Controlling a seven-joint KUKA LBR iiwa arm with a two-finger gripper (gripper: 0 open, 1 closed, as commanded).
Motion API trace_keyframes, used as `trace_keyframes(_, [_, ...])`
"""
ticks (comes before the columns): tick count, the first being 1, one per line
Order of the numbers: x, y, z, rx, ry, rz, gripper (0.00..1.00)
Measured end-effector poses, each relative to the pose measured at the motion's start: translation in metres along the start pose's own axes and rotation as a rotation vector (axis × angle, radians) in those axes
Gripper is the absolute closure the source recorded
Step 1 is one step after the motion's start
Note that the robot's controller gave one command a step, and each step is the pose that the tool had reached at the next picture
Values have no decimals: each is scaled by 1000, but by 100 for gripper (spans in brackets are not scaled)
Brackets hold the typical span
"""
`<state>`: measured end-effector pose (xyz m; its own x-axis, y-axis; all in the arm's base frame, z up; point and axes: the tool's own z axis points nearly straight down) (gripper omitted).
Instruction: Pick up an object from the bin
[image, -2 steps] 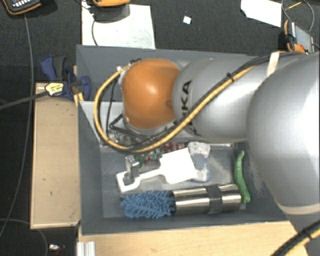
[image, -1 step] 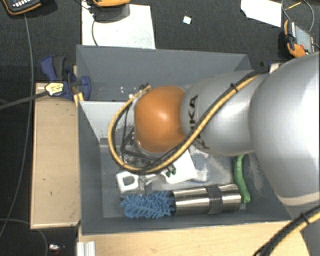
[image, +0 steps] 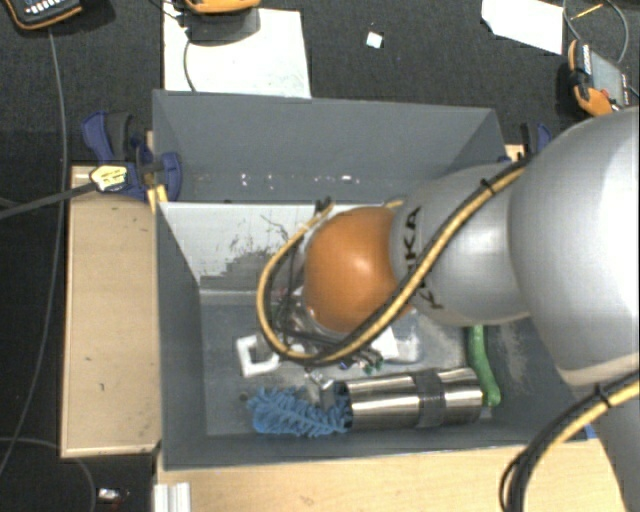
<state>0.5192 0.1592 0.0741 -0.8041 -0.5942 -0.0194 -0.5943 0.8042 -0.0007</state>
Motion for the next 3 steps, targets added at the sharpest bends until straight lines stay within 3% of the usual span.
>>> trace_keyframes(1, [-13,11,3,1,-7,-257,100])
trace_keyframes(3, [-12,11,3,0,-6,-237,100])
